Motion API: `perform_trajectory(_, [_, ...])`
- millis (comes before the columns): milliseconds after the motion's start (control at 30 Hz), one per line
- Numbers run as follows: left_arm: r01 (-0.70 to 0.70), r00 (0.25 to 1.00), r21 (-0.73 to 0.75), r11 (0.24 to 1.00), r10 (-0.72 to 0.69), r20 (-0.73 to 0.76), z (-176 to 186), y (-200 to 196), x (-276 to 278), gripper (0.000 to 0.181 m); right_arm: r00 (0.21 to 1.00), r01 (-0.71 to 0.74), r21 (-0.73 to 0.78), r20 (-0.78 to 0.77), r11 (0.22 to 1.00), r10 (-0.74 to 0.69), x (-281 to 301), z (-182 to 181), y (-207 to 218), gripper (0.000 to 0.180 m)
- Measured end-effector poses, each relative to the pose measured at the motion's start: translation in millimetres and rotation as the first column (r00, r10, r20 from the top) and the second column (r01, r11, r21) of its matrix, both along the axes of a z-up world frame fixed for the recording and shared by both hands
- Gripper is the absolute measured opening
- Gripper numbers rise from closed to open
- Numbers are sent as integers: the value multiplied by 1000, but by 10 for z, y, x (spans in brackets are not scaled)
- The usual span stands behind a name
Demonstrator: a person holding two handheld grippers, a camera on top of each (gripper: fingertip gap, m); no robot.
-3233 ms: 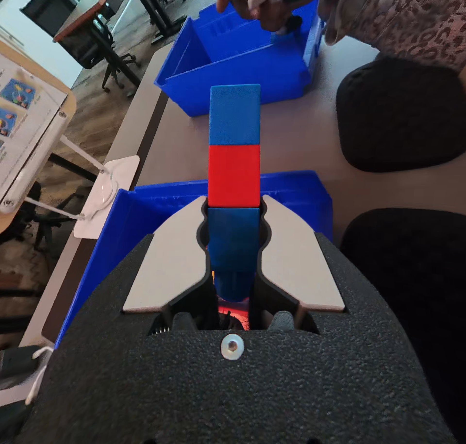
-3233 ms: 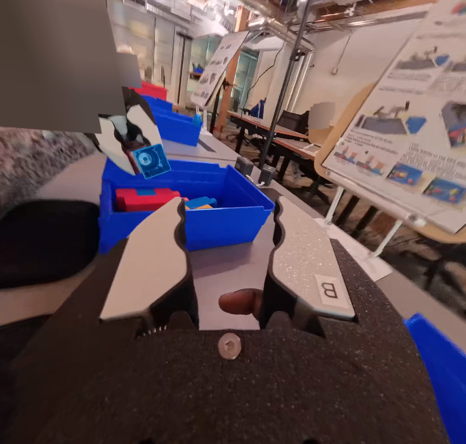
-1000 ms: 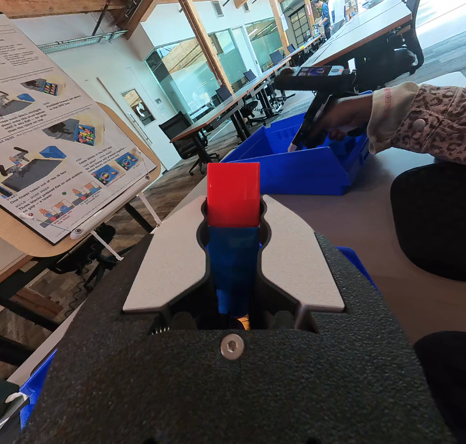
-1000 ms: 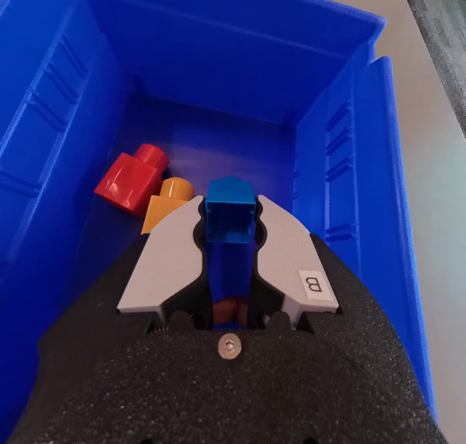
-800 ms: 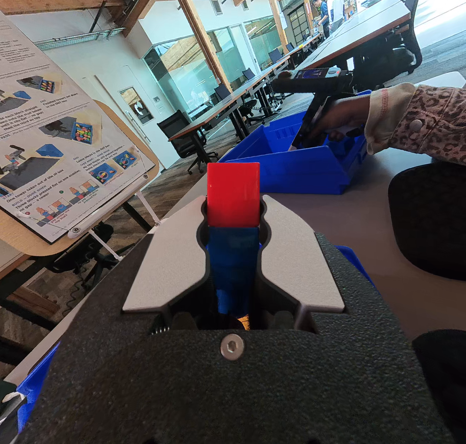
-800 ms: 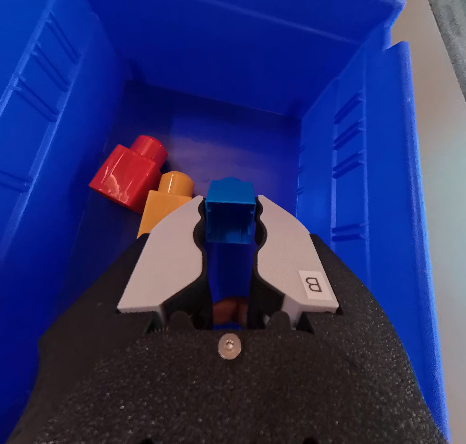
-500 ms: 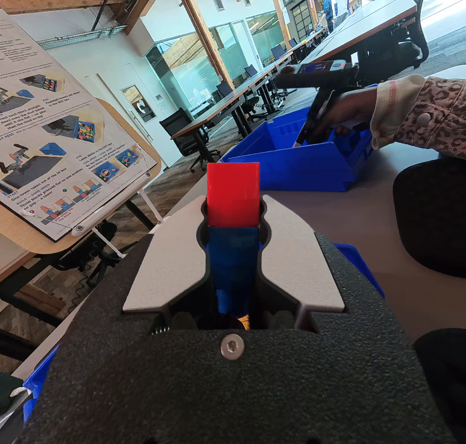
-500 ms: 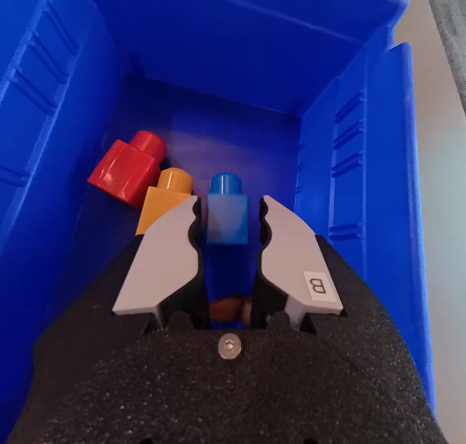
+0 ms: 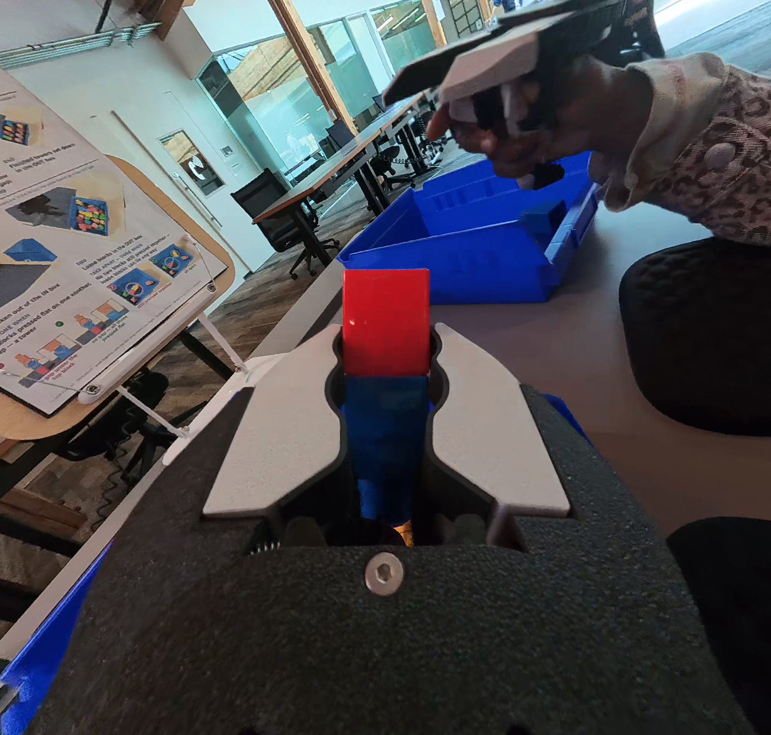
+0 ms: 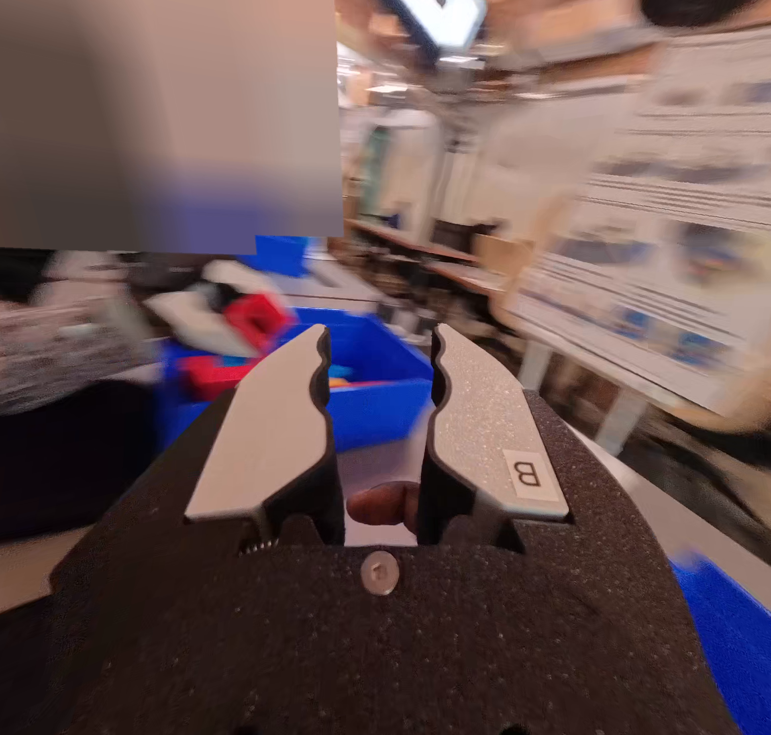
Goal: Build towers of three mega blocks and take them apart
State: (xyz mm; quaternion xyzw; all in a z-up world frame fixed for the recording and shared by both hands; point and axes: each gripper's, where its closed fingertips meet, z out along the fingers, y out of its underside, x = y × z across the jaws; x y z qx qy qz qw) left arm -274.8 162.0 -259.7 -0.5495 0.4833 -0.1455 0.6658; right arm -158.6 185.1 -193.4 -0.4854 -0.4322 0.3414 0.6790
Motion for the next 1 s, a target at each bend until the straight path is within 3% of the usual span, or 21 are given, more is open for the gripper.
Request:
perform_trajectory(67, [21,1000,-7,1000,-21,-18,-32,-28,33,39,969,-205,15,141,979,201,-440,-185,-368,54])
perform_trajectory(167, [52,997,-26,998,-53,-54,-102,-67,76,37,915,-237,65,349,969,201,-823,-550,-486,62])
perform_trajectory(467, [169,969,-53,984,-175,-172,-300,-251,252,37,881,-294,48,400,955,251,-1070,-791,-578,36])
perform_trajectory(667, [192,972,-89,977,-202,-118,-253,-284,209,39,908,-352,14,246,936,338,-917,-541,-615,35])
perform_trajectory(867, [191,973,-89,978,-200,-115,-202,-302,197,38,907,-351,58,271,935,324,-866,-505,-647,34])
perform_trajectory(933, [97,984,-84,992,-108,-140,-244,-169,41,38,944,-312,87,146,946,297,-682,-260,-576,34])
perform_trajectory(1000, [67,995,-96,993,-73,-67,-184,-99,-88,38,967,-229,96,-95,969,238,-276,125,-405,34])
